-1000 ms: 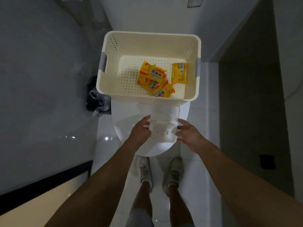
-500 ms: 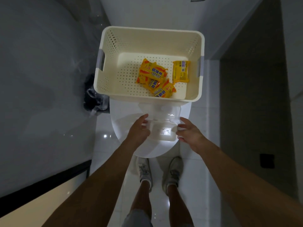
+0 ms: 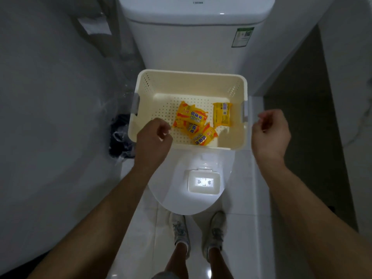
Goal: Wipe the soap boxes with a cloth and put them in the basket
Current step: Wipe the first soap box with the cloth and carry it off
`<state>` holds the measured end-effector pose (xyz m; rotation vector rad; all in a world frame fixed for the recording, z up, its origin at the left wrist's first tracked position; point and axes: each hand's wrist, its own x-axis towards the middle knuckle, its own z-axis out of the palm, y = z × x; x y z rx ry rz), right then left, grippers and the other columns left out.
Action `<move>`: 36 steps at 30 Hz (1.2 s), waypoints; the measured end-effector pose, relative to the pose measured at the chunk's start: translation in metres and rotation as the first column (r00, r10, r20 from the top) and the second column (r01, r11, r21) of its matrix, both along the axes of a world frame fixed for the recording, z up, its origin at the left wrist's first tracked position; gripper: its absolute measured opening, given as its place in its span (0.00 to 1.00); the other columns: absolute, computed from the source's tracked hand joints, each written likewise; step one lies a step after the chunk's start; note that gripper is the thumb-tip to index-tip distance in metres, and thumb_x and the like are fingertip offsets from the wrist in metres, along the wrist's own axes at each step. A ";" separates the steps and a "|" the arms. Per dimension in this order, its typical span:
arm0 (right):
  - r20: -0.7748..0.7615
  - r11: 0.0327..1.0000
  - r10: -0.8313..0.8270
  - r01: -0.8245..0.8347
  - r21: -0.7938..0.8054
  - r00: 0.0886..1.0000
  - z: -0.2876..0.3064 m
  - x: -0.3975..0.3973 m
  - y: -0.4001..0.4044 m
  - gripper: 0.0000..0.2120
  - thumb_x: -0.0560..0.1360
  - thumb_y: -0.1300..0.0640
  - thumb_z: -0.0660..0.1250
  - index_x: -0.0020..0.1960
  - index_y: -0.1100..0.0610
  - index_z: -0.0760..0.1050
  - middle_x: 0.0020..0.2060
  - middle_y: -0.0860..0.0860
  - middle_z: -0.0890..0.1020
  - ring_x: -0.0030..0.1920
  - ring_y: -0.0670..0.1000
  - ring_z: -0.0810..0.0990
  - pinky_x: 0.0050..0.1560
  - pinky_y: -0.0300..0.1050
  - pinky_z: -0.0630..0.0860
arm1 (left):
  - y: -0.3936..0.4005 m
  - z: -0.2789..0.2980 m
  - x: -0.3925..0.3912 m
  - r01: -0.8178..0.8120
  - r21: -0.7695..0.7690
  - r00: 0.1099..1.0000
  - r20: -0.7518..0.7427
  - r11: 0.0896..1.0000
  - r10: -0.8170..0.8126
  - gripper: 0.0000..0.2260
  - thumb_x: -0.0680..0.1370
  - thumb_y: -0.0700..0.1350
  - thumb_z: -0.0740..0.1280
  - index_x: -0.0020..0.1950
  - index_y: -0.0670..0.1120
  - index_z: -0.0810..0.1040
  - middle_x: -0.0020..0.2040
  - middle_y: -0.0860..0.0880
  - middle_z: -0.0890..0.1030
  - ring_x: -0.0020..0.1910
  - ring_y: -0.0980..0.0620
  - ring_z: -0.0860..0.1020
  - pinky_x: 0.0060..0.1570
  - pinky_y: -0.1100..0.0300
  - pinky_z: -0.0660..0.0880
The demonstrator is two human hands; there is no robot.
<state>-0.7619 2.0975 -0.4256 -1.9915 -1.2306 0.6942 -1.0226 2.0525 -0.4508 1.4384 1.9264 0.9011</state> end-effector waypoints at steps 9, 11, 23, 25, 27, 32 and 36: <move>-0.158 0.861 0.358 -0.391 -0.324 0.920 -0.054 -0.078 0.071 0.16 0.74 0.66 0.66 0.60 0.54 0.76 0.40 0.49 0.78 0.40 0.51 0.78 0.34 0.43 0.75 | 0.114 -0.048 -0.003 0.202 -0.342 0.927 -0.235 0.918 -0.292 0.27 0.72 0.40 0.71 0.70 0.50 0.70 0.62 0.45 0.74 0.58 0.45 0.76 0.54 0.50 0.76; -0.188 0.810 0.358 -0.404 -0.425 0.915 -0.074 -0.081 0.080 0.20 0.75 0.64 0.66 0.65 0.53 0.74 0.41 0.51 0.79 0.39 0.52 0.77 0.34 0.43 0.74 | 0.126 -0.065 -0.003 0.200 -0.401 0.922 -0.231 0.894 -0.310 0.32 0.71 0.40 0.71 0.74 0.50 0.66 0.65 0.43 0.72 0.62 0.43 0.74 0.57 0.49 0.75; 0.034 0.690 0.588 -0.479 -0.542 0.808 -0.121 -0.103 0.106 0.28 0.76 0.58 0.69 0.74 0.51 0.67 0.68 0.54 0.77 0.67 0.57 0.75 0.67 0.55 0.71 | 0.144 -0.109 0.019 0.106 -0.371 0.882 -0.393 0.922 -0.260 0.30 0.72 0.39 0.67 0.73 0.52 0.66 0.64 0.47 0.77 0.63 0.42 0.74 0.63 0.47 0.68; 0.035 0.725 0.552 -0.459 -0.514 0.833 -0.121 -0.103 0.104 0.27 0.76 0.60 0.69 0.74 0.53 0.69 0.67 0.54 0.77 0.66 0.57 0.75 0.66 0.53 0.72 | 0.141 -0.108 0.022 0.094 -0.368 0.907 -0.352 0.925 -0.232 0.27 0.74 0.40 0.66 0.73 0.53 0.67 0.65 0.48 0.76 0.64 0.44 0.74 0.64 0.47 0.68; 0.013 0.769 0.501 -0.438 -0.465 0.865 -0.117 -0.102 0.102 0.26 0.75 0.61 0.70 0.72 0.54 0.71 0.65 0.55 0.79 0.65 0.57 0.77 0.65 0.51 0.73 | 0.140 -0.106 0.022 0.075 -0.360 0.943 -0.279 0.930 -0.184 0.27 0.75 0.39 0.66 0.73 0.52 0.68 0.66 0.48 0.76 0.65 0.46 0.74 0.65 0.47 0.68; -0.054 0.850 0.422 -0.416 -0.324 0.905 -0.101 -0.095 0.097 0.20 0.74 0.58 0.73 0.66 0.52 0.78 0.52 0.51 0.80 0.55 0.54 0.80 0.57 0.48 0.76 | 0.129 -0.088 0.017 0.115 -0.261 0.991 -0.042 0.958 -0.130 0.29 0.72 0.37 0.70 0.72 0.49 0.71 0.65 0.46 0.76 0.61 0.48 0.75 0.60 0.56 0.72; -0.219 0.906 0.301 -0.350 -0.238 0.928 -0.082 -0.084 0.089 0.18 0.72 0.57 0.76 0.60 0.53 0.79 0.39 0.49 0.75 0.45 0.57 0.80 0.48 0.53 0.81 | 0.113 -0.062 0.010 0.046 -0.266 0.965 0.261 0.963 0.026 0.29 0.69 0.41 0.78 0.68 0.48 0.73 0.57 0.45 0.80 0.52 0.49 0.79 0.51 0.53 0.78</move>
